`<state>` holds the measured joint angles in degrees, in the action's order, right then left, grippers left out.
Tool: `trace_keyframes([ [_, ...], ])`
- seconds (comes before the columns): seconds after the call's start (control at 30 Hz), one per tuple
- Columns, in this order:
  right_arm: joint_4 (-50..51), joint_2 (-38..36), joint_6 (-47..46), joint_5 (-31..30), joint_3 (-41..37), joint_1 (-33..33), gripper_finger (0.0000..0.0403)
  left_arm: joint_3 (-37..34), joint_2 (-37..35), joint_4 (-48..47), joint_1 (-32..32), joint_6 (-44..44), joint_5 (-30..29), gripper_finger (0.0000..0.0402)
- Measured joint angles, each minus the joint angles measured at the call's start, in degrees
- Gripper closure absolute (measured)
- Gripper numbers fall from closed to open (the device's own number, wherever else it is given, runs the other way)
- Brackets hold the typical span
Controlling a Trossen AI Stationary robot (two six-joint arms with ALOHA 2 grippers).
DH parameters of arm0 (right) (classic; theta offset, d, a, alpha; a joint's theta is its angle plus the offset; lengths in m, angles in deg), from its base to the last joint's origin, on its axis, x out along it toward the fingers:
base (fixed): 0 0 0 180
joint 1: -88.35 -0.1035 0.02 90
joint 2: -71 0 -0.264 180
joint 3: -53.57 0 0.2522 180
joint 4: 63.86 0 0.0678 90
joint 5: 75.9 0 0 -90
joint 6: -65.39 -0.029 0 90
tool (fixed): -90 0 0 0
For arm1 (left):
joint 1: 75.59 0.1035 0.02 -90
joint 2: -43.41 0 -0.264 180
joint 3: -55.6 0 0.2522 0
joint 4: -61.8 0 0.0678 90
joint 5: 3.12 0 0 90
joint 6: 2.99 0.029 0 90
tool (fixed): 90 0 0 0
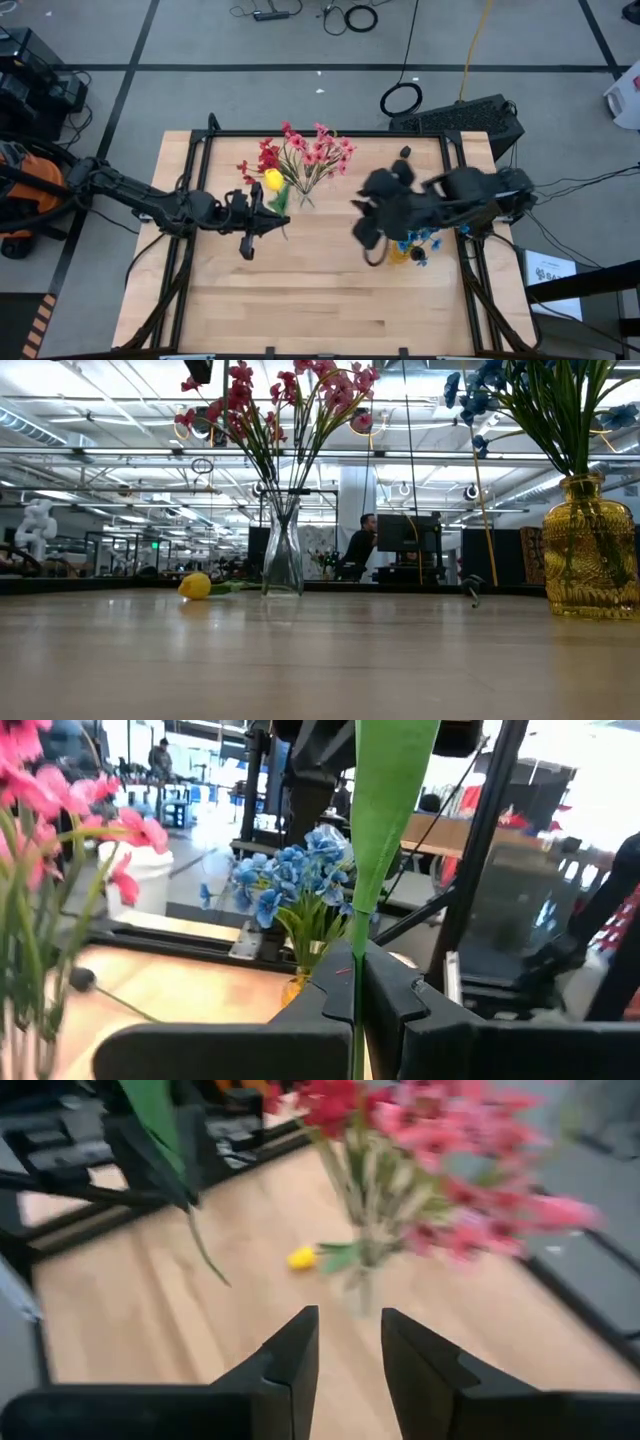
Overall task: Sort flowers into vase by color
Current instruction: Put the bottom yellow flower into the transparent vase
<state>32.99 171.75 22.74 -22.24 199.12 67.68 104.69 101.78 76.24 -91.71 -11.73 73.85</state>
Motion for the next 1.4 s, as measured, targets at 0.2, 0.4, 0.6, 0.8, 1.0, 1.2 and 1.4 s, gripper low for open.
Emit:
trace_keyframes([
  [0.2, 6.76, -5.07, -0.74, -6.05, -0.25, -4.37, 0.0305, 0.0, 2.53, 3.49, 1.48, 9.27, -0.51, 0.0398],
  [0.4, 6.82, -12.72, 3.04, -7.59, -6.42, -6.23, 0.0305, 0.02, 12.06, 15.14, 4.38, 13.66, -5.31, 0.0398],
  [0.6, 1.65, -24.53, 2.81, -7.16, -20.94, -7.44, 0.0305, 0.0, 16.0, 19.75, 6.85, 16.82, -14.7, 0.0398],
  [0.8, -9.72, -37.68, 2.87, -7.16, -39.96, -8.32, 0.0305, 0.0, 15.98, 24.0, 9.98, 21.11, -17.98, 0.0398],
  [1.0, -22.31, -47.93, 4.96, -6.76, -56.62, -8.32, 0.0305, 0.0, 19.47, 24.27, 12.94, 16.71, -17.84, 0.0398],
  [1.2, -29.87, -54.79, 5.42, -3.8, -65.19, -8.32, 0.0305, 0.0, 25.86, 28.42, 13.47, 16.58, -19.09, 0.0398],
  [1.4, -33.22, -57.51, 6.38, -2.32, -67.45, -8.32, 0.0305, 0.04, 30.18, 31.49, 13.44, 15.16, -20.14, 0.0392],
])
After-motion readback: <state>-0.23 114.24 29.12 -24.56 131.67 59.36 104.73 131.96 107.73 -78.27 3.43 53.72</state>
